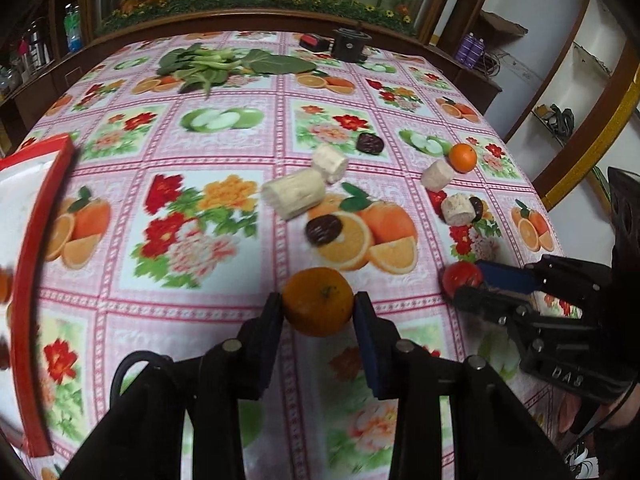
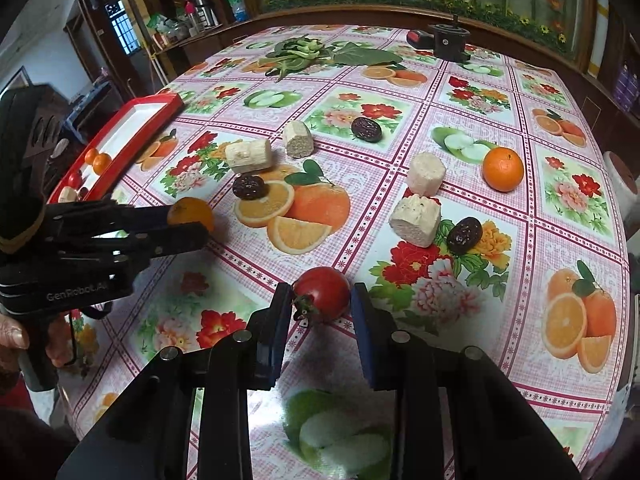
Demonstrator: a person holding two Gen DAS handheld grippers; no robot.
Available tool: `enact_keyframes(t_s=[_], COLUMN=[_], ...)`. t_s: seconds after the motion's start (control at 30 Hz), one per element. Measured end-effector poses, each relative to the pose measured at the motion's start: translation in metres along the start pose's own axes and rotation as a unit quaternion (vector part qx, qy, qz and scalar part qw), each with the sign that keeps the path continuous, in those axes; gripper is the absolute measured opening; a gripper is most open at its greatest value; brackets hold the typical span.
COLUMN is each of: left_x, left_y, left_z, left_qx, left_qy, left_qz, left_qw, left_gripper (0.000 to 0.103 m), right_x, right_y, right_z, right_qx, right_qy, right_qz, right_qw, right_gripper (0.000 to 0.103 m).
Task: Organize fruits
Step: 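Grasp an orange with the left gripper while the right gripper grasps a red tomato, then carry the orange and the tomato toward the tray with both grippers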
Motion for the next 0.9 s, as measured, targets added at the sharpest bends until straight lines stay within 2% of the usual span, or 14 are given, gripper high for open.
enact_keyframes(t_s=[0.2,0.4,0.5,0.73,0.9], left_x=[0.014,0.023,0.025,0.029,0.035], left_y=[-0.012,-0.015,-0.015,-0.016,-0.019], left_z=[-0.012,-0.010,-0.008,-0.013,-0.019], left_qx=[-0.002,0.003,0.007,0.001,-0.004], left_qy=[0.007,-0.014,-0.026,-0.045,-0.055], left_qz=[0.002,0.012,0.021,0.034,0.036], left_qw=[1.0000,0.9998,0.9994,0.9984,0.9978], left_gripper=[0.039,0.039,0.039,0.039,0.039], right_x=[0.004,0.011,0.015,0.025,0.029], right_y=[-0.001,0.001,0.000,-0.006,-0.013], right_z=[0.001,0.018,0.017,0.005,0.000], right_qx=[0.005,0.024,0.015,0.004,0.005], right_qy=[-0.016,-0.060,-0.073,-0.094,-0.094], right_qz=[0.000,-0.001,0.004,0.010,0.029], right_qw=[1.000,0.998,0.997,0.996,0.995], right_gripper=[0.030,0.033,0.030,0.029,0.029])
Point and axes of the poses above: each gripper's, at about its wrist camera, not at the fingertips, and z roughly the way its jaws point, x to its left, y to its top, the point moved 3 cm from there along z, roughly the way its jaws point, and after that the axes turned 9 degrees about z, right-handed, at the moved point
